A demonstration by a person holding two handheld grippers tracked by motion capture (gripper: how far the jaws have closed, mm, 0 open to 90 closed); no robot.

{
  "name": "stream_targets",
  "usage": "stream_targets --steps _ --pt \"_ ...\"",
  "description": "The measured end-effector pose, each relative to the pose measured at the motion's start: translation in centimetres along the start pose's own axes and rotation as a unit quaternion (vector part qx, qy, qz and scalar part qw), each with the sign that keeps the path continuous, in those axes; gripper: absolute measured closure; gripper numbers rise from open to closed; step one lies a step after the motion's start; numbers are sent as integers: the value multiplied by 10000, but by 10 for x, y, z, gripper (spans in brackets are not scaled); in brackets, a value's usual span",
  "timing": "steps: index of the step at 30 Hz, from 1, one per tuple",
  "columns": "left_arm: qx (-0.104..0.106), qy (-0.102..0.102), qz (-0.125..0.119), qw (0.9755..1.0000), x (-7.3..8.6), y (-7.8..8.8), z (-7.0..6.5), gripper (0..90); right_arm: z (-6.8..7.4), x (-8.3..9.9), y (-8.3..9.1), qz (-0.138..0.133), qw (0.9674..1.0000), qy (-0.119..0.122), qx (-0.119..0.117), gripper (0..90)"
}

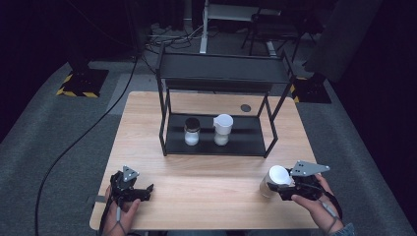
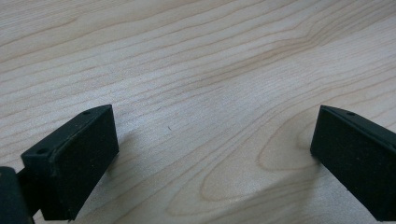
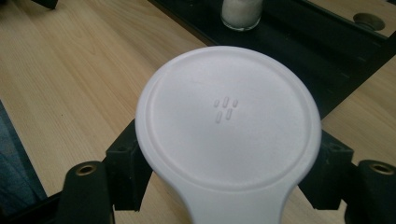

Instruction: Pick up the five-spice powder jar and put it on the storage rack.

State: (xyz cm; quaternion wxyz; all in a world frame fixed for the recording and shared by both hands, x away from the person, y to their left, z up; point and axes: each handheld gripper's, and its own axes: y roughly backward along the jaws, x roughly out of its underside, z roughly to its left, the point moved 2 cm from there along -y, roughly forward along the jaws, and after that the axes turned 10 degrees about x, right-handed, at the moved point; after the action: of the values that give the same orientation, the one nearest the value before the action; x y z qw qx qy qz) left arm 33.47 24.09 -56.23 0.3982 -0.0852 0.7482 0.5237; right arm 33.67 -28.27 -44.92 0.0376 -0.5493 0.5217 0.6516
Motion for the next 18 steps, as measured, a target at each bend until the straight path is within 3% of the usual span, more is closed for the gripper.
stream_targets --steps 18 --pt "-2 2 -1 10000 0 0 0 5 -9 -30 5 -16 9999 96 65 303"
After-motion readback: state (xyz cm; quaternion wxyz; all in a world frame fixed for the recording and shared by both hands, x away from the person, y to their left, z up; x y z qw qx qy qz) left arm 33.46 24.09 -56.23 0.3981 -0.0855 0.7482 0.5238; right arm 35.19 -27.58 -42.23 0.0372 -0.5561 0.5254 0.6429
